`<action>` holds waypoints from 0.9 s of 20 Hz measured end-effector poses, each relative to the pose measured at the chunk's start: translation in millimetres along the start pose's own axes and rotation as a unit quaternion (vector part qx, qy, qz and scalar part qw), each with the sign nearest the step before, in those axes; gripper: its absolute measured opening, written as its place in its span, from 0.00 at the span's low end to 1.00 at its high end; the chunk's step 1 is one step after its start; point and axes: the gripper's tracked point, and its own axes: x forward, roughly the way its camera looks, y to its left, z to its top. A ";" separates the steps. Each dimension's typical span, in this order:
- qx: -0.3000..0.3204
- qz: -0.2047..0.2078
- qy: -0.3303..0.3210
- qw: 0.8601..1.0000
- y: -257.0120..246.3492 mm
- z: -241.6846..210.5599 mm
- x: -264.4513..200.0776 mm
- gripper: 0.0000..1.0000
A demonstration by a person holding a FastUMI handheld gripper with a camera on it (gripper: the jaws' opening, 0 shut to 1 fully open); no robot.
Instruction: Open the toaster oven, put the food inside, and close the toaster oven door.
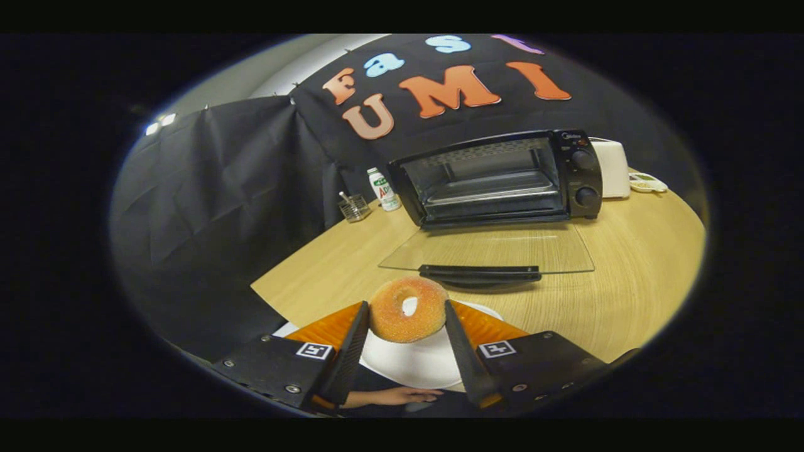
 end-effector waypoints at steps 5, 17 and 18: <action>0.082 0.009 -0.064 0.995 -2.9 50.5 23.4 0.70; 0.281 -0.007 -0.137 0.950 -61.3 140.3 106.2 0.65; 0.288 -0.006 -0.140 0.947 -63.5 145.8 112.0 0.65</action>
